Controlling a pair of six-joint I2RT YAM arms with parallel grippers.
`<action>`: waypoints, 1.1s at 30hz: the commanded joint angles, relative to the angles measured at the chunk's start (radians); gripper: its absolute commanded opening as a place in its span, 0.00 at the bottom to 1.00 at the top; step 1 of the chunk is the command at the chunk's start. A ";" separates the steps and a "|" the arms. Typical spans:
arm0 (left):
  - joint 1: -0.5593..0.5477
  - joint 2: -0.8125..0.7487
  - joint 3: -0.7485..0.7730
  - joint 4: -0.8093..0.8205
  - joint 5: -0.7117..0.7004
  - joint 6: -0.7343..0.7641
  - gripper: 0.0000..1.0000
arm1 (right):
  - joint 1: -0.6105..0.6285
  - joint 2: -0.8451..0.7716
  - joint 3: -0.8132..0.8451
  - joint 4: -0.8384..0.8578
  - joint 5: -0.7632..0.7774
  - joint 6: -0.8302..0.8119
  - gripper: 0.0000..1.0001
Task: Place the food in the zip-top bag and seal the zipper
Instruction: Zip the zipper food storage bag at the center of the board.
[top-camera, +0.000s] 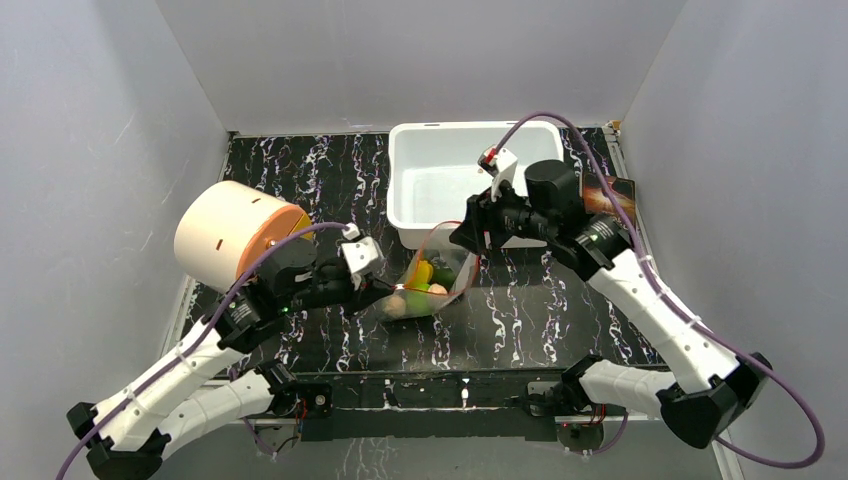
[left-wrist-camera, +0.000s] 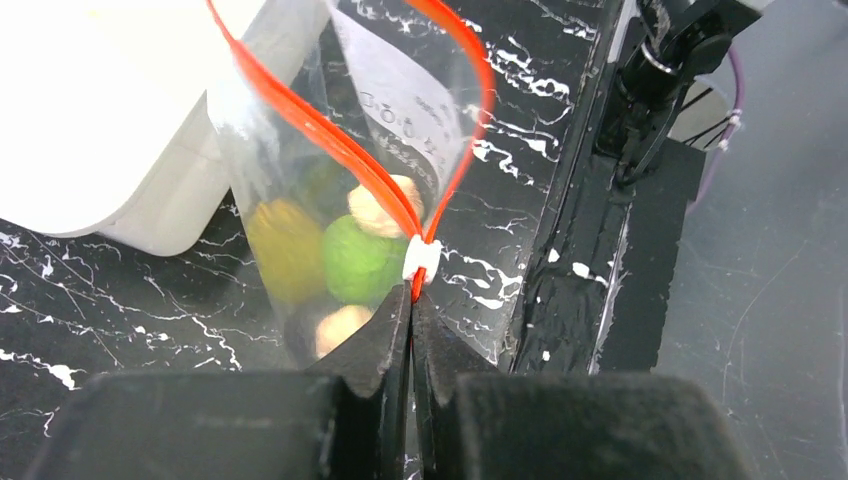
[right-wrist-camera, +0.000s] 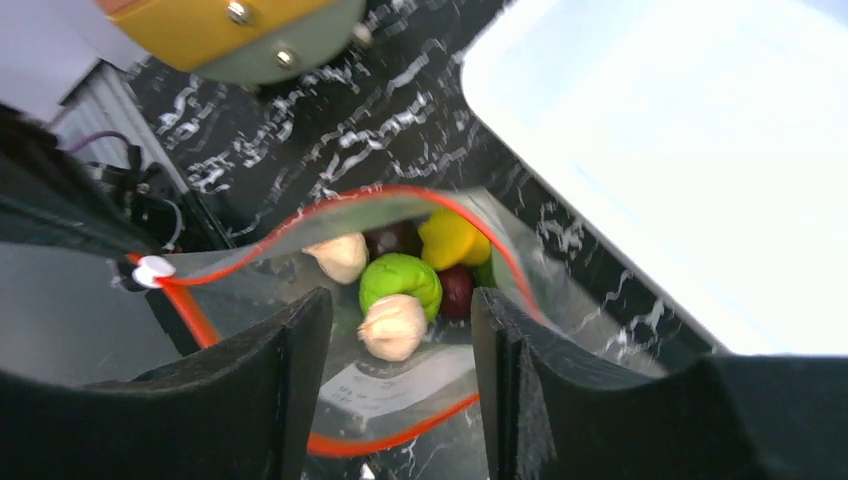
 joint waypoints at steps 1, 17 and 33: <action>0.000 -0.095 -0.044 0.062 0.018 -0.081 0.00 | 0.000 -0.076 -0.026 0.181 -0.138 -0.063 0.53; 0.001 -0.178 -0.227 0.177 0.034 -0.148 0.00 | 0.350 -0.203 -0.300 0.455 -0.159 -0.280 0.48; 0.001 -0.223 -0.227 0.208 0.049 -0.203 0.00 | 0.514 -0.057 -0.205 0.389 -0.059 -0.529 0.47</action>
